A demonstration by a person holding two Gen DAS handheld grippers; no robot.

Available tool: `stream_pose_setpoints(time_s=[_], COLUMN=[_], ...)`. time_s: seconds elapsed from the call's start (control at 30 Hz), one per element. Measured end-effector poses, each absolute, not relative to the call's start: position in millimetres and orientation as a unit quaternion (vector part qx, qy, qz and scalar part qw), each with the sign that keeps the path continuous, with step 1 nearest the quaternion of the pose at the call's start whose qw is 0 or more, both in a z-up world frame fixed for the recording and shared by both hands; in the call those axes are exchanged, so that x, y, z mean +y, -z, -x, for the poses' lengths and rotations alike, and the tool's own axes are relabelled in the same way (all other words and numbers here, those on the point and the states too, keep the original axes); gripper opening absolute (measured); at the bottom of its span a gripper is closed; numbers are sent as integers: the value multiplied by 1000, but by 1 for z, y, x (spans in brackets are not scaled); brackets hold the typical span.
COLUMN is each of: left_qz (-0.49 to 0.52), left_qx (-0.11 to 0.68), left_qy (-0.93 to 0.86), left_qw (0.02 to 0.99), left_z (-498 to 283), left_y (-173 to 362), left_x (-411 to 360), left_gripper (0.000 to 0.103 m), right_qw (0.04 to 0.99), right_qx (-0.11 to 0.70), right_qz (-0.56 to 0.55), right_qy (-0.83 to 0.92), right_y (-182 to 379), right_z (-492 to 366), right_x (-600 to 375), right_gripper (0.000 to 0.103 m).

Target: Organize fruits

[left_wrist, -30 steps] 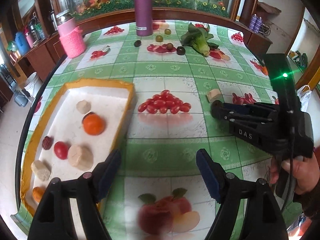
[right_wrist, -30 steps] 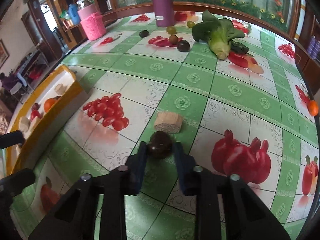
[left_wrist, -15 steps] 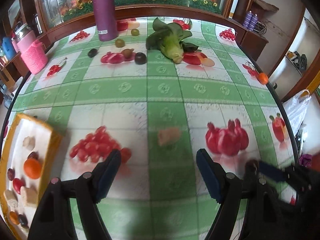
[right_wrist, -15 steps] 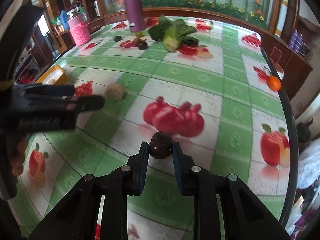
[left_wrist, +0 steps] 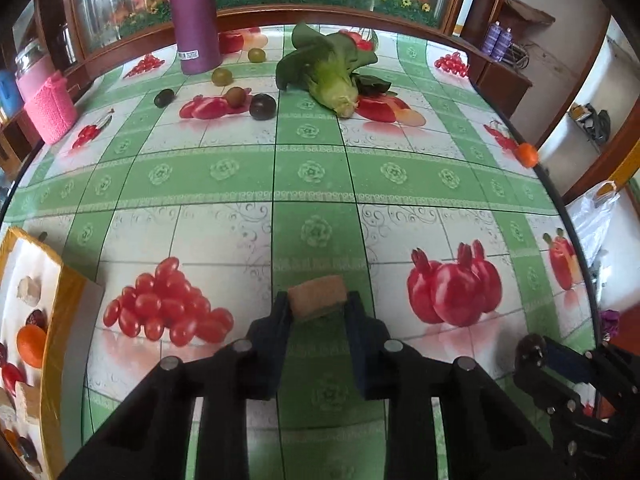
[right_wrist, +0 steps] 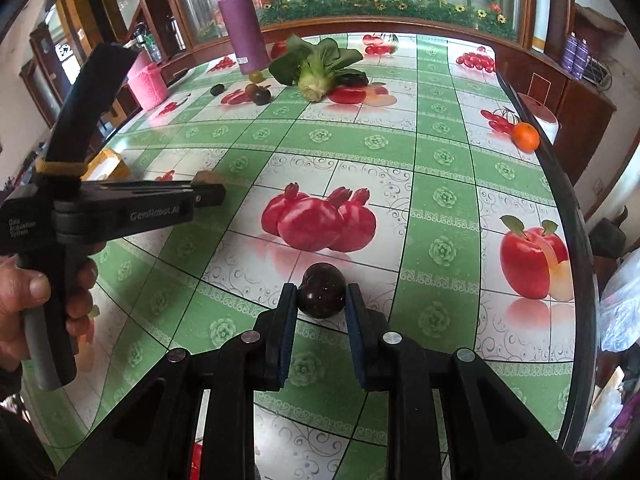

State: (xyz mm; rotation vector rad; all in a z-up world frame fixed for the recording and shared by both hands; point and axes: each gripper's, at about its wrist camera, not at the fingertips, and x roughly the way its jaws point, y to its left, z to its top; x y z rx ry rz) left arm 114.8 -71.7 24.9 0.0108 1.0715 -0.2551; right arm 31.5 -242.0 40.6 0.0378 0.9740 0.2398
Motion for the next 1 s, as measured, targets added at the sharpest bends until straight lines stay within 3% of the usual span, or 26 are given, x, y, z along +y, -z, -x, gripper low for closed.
stream_pose_setpoints(time_s=[0.5,1.0], left_qz=[37,59], left_qx=[493,464], left_qy=[170,131], left_qw=[852,874], left_z=[-40,-5], left_y=[-59,-81], left_x=[-29,50], left_gripper=[30,30], right_qw=[881,879], right_qx=[458,450], right_qz=[-16,1], right_qy=[-117,-156], right_y=[-60,-84], right_z=[-9,-8], right_x=[-226,-146], right_gripper=[24,24])
